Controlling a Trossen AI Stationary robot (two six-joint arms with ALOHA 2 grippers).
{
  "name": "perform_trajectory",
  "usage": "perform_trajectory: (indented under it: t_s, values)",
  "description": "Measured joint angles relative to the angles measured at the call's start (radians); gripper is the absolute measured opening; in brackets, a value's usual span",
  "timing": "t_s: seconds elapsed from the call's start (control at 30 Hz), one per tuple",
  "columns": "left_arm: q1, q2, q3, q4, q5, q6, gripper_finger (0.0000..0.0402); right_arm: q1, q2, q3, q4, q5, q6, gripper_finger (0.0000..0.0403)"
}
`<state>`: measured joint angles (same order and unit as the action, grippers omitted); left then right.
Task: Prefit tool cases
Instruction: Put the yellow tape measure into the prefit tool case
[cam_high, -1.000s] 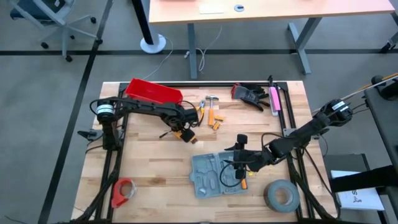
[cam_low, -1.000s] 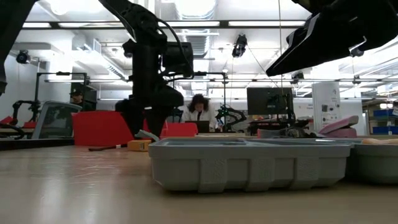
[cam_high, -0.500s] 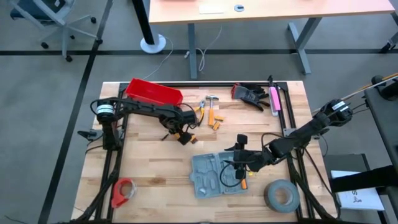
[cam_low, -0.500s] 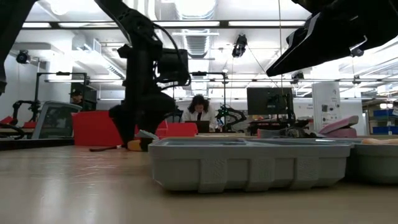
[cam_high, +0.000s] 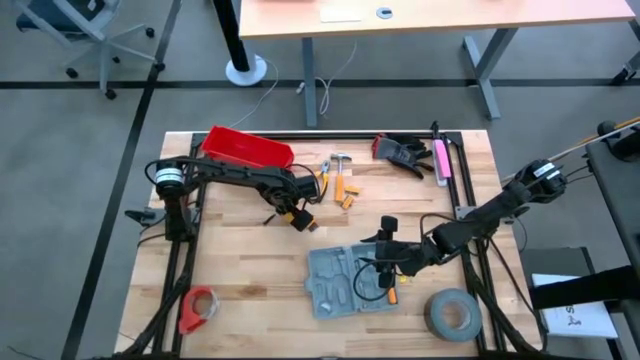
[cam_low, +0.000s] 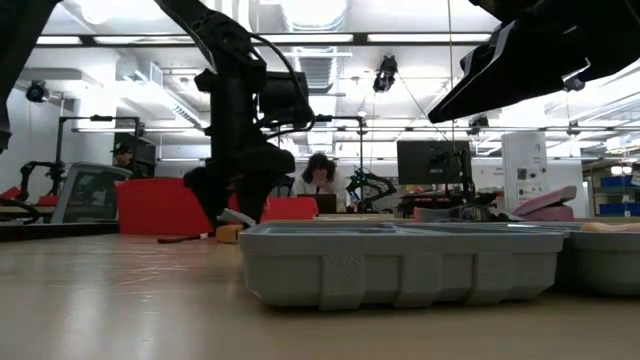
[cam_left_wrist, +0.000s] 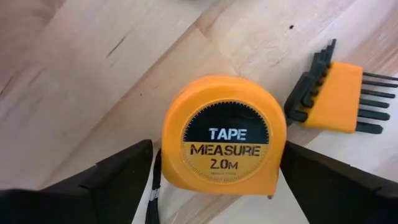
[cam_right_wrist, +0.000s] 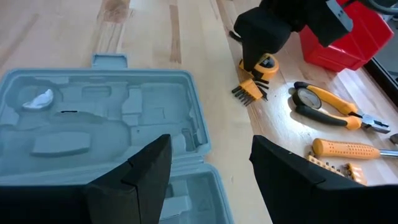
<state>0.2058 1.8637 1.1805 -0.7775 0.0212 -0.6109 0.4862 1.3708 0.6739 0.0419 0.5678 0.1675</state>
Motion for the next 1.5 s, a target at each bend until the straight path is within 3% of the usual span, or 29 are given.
perform_trajectory:
  t_s: [0.33,0.77,1.23,1.5]
  values:
    - [0.0,0.0,-0.011,0.011,-0.006,-0.008,0.0335,0.0,0.0,0.0,0.001,0.0,0.0,0.0199]
    - [0.0,-0.002,-0.029,0.056,-0.014,-0.01,0.028,0.0,0.0,0.0,0.001,0.0,0.007,0.0199]
    - [-0.008,-0.005,0.021,0.011,0.007,-0.01,0.028,0.0,0.0,0.0,0.0,0.002,0.008,0.0199]
    - [-0.051,-0.007,0.102,-0.096,0.047,-0.026,0.028,0.0,0.0,-0.001,-0.067,0.069,0.059,0.0199]
